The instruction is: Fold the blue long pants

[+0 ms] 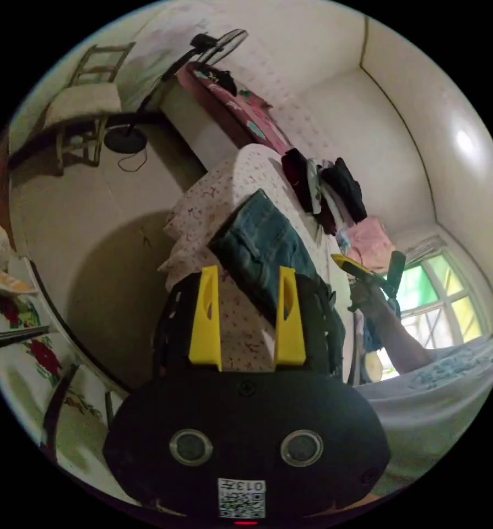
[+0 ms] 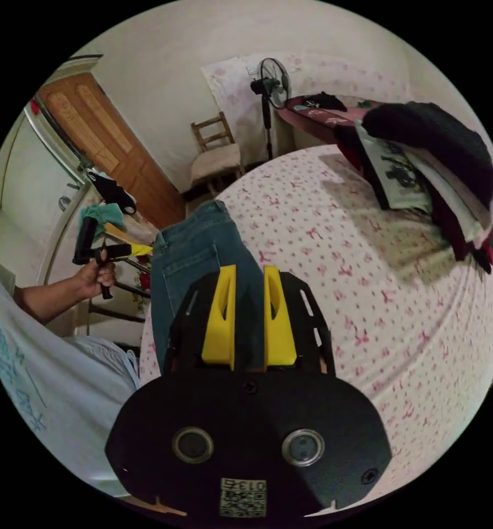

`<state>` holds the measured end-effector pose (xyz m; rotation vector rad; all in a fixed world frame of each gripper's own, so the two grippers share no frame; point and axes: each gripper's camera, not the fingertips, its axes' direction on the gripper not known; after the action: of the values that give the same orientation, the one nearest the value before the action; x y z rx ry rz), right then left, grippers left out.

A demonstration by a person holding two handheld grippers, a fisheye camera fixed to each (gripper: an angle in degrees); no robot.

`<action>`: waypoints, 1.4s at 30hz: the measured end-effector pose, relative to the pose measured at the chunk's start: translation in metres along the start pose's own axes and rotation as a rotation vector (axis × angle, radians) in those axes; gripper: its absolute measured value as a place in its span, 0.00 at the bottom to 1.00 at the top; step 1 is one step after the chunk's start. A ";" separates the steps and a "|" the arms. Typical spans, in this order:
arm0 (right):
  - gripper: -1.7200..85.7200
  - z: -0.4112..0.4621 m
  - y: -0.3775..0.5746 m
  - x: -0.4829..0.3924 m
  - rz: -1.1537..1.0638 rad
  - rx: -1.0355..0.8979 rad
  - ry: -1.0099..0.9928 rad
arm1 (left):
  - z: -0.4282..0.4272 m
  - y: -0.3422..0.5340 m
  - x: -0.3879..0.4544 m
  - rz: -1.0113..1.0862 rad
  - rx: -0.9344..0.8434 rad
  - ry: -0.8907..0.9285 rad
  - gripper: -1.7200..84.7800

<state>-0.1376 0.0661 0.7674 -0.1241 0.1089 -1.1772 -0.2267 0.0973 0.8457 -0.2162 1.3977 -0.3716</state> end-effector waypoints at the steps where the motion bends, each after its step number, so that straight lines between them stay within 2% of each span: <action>1: 0.12 0.015 -0.027 -0.004 -0.033 -0.010 -0.021 | 0.001 -0.008 -0.020 -0.046 -0.016 0.059 0.21; 6: 0.15 0.083 -0.116 -0.019 -0.149 -0.132 -0.111 | 0.020 -0.036 -0.059 -0.118 -0.076 0.285 0.22; 9: 0.16 0.123 -0.146 -0.022 -0.188 -0.244 -0.135 | 0.029 -0.047 -0.065 -0.106 -0.113 0.401 0.19; 12: 0.16 0.153 -0.159 -0.020 -0.217 -0.350 -0.129 | 0.031 -0.051 -0.063 -0.090 -0.157 0.351 0.13; 14: 0.15 0.167 -0.162 -0.014 -0.187 -0.424 -0.197 | 0.031 -0.052 -0.065 -0.129 -0.169 0.353 0.12; 17: 0.13 0.166 -0.157 -0.022 -0.258 -0.420 -0.148 | 0.019 -0.046 -0.059 -0.146 -0.140 0.352 0.10; 20: 0.12 0.150 -0.143 -0.037 -0.365 -0.368 -0.085 | 0.002 -0.041 -0.031 -0.065 -0.113 0.332 0.09; 26: 0.12 0.056 -0.096 -0.023 -0.374 -0.136 -0.130 | -0.022 -0.024 0.055 0.186 -0.117 0.370 0.09; 30: 0.12 -0.017 -0.037 0.002 -0.321 0.019 -0.191 | -0.028 0.007 0.152 0.521 -0.173 0.186 0.09; 33: 0.11 -0.067 0.029 0.012 -0.300 0.120 -0.106 | -0.008 0.039 0.222 0.733 -0.231 0.182 0.09; 36: 0.09 -0.111 0.114 0.037 -0.190 0.214 -0.072 | 0.029 0.083 0.281 0.934 -0.315 0.203 0.09; 38: 0.05 -0.134 0.190 0.060 -0.067 0.255 -0.042 | 0.058 0.113 0.309 1.023 -0.378 0.214 0.09; 42: 0.04 -0.140 0.306 0.088 0.214 0.288 0.046 | 0.139 0.198 0.357 1.283 -0.540 0.177 0.10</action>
<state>0.1539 0.0943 0.5801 0.1650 -0.0082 -0.9712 -0.0191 0.1352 0.4700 0.3028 1.5079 1.0697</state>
